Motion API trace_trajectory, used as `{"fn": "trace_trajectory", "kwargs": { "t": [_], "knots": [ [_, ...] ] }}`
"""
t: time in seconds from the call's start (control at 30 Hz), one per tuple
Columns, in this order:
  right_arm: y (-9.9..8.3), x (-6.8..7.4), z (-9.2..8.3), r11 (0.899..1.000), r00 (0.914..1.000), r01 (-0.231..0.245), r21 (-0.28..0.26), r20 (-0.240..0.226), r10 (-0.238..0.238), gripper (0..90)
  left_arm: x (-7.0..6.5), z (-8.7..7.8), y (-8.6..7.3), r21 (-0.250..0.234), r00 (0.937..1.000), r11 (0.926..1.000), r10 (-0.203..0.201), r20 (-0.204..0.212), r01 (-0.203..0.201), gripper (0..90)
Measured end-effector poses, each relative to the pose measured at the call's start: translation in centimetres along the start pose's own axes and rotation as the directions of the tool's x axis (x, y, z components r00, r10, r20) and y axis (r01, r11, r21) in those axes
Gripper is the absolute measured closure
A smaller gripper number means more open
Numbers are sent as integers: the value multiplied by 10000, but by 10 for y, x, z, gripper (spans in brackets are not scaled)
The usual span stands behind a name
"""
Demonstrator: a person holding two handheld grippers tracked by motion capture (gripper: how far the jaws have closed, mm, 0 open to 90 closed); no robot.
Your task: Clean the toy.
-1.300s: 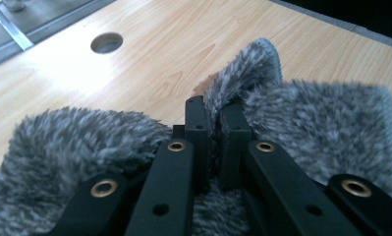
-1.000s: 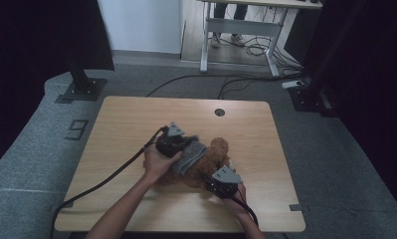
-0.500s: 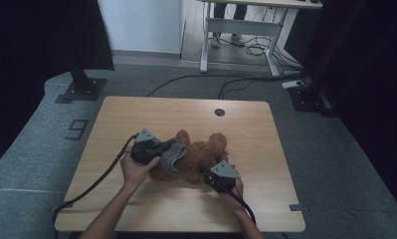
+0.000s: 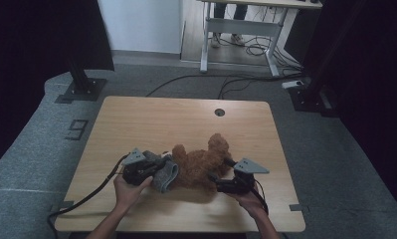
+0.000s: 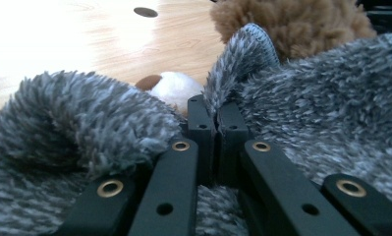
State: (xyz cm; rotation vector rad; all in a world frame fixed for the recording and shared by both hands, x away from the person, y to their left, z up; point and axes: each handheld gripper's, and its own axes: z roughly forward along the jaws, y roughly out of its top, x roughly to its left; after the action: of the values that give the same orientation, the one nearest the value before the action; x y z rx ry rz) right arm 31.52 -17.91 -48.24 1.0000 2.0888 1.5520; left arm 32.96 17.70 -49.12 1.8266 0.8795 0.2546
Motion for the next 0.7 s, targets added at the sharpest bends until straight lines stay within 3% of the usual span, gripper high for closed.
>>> {"fn": "trace_trajectory", "kwargs": {
  "t": [0.1, 0.17, 0.2, 0.27, 0.43, 0.63, 0.7],
  "knots": [
    [-4, 1, 21, 9961, 9991, 33, 885, -415, 4, 84, -2, -4, -4, -32, 10000, 10000, -7, 91, 7, 872],
    [-13, 7, 34, 9926, 9953, -12, 1215, -959, 130, 80, -3, -5, -7, -96, 9998, 9999, -72, 179, 73, 872],
    [-18, 12, 39, 9913, 9955, 186, 1305, -942, -62, 85, -3, -6, -9, -108, 9998, 9999, -75, 193, 77, 872],
    [-29, 23, 44, 9896, 9960, 764, 1218, -558, -700, 161, -5, -7, -11, -123, 9999, 9999, 19, 158, -17, 872],
    [-37, 31, 40, 9864, 9907, 1289, 1016, 298, -1325, 331, -6, -3, -11, -226, 9999, 9996, 140, 58, -138, 872],
    [-28, 21, 57, 9858, 9753, 1490, 774, 1532, -1595, 405, 5, 25, 18, 111, 9973, 9991, 413, -605, -407, 871],
    [-26, 13, 66, 9857, 9660, 1556, 643, 1989, -1654, 416, 15, 38, 28, 144, 9976, 9996, 258, -645, -249, 870]
  ]
}}
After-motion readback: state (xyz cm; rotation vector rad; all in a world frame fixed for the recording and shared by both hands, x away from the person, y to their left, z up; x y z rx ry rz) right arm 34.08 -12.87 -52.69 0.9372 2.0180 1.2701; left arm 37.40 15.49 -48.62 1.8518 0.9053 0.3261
